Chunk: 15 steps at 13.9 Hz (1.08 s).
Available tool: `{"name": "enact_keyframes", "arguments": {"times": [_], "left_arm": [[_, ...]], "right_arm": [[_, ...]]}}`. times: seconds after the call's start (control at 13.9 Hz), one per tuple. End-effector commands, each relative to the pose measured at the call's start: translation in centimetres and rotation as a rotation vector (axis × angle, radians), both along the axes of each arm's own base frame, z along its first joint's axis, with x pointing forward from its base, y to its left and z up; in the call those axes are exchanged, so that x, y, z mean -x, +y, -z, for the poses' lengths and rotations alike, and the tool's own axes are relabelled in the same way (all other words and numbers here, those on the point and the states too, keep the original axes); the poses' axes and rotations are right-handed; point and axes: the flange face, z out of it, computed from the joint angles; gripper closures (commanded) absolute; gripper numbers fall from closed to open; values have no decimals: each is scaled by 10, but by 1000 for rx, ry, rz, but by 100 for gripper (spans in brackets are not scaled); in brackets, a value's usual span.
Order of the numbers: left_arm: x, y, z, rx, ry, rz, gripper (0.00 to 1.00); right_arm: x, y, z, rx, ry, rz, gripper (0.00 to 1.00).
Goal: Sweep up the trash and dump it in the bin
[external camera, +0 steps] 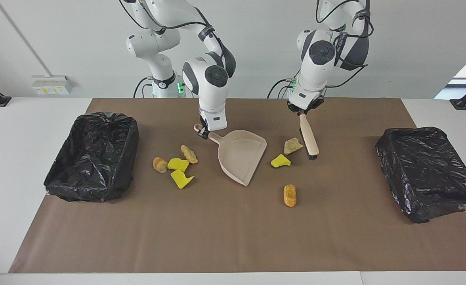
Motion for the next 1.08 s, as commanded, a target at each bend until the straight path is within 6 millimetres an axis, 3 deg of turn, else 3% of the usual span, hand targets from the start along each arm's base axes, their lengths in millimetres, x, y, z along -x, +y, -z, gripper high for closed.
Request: {"name": "enact_keyframes", "arguments": {"times": [0.0, 0.14, 0.36, 0.58, 0.87, 1.01], "left_arm": [[36, 12, 31, -64, 23, -159, 100], [32, -2, 57, -71, -34, -279, 100], [-3, -30, 91, -29, -40, -255, 100], [-23, -51, 98, 84, -86, -15, 100], [0, -93, 93, 164, -81, 399, 100], [14, -111, 90, 181, -75, 521, 100]], "right_arm": [[1, -7, -2, 39, -12, -79, 100], [2, -7, -3, 60, -18, -123, 100], [2, -7, -3, 59, -21, -150, 100], [5, -7, -3, 65, -21, -136, 100], [5, -8, -3, 69, -21, -110, 100], [5, -8, -3, 69, -21, -110, 100]]}}
